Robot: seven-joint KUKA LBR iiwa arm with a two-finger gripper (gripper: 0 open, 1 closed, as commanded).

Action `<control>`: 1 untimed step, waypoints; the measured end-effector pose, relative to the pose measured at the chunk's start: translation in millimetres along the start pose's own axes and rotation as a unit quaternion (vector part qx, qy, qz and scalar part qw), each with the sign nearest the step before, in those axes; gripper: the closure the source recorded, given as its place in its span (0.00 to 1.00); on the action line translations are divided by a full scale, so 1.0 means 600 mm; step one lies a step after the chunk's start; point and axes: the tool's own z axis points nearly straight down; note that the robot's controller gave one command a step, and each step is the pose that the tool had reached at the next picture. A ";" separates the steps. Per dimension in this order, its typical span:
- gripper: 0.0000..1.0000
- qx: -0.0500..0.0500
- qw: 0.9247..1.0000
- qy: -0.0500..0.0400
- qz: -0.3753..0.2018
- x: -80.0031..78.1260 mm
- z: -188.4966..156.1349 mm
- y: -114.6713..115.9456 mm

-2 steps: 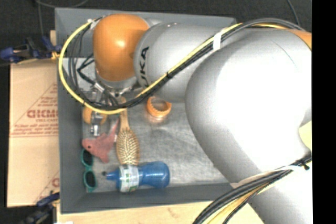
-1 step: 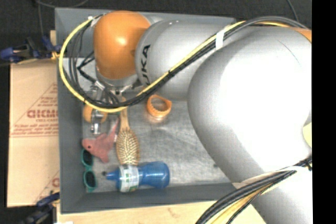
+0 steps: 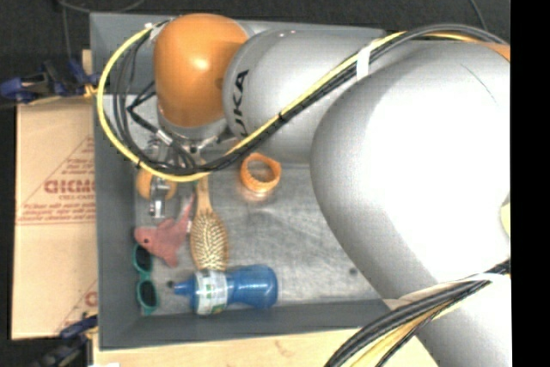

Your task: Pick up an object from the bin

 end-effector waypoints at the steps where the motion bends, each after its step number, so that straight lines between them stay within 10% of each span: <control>1: 1.00 0.001 1.000 0.003 0.000 0.001 -0.012 0.000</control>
Offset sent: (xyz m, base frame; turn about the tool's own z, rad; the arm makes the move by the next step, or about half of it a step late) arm 0.0001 0.0000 0.0667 0.0000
